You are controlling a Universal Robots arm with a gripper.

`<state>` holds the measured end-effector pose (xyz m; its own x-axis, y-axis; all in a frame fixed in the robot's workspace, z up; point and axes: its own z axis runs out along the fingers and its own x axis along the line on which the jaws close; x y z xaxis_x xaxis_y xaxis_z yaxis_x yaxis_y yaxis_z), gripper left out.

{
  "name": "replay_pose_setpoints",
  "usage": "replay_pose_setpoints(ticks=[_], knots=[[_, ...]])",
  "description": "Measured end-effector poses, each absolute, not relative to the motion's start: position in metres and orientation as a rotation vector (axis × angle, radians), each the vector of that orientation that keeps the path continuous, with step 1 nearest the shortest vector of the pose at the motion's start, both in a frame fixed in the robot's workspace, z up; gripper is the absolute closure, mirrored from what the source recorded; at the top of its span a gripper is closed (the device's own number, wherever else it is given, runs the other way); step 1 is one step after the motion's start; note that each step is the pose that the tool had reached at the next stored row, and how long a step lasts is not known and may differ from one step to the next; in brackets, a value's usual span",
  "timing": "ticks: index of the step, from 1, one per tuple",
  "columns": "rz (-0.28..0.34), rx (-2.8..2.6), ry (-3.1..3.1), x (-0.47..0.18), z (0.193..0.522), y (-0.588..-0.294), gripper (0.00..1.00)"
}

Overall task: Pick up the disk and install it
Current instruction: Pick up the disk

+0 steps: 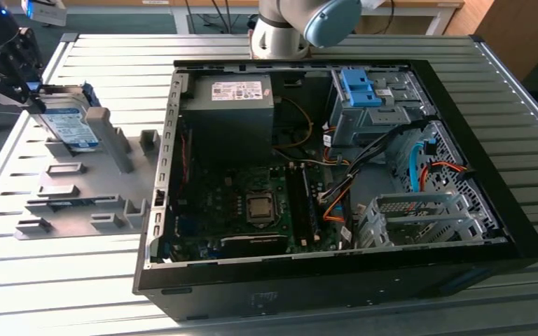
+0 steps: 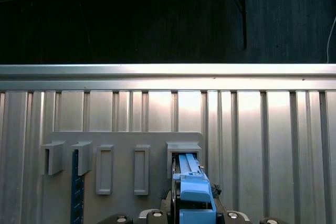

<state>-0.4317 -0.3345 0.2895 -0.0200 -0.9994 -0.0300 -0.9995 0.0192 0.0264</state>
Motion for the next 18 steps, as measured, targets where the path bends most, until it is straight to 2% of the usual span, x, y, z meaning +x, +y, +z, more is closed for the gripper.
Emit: replay_pose_setpoints(ticks=[18], knots=[[0.063,-2.197,2.241,-0.432,0.302,-0.334,0.63]])
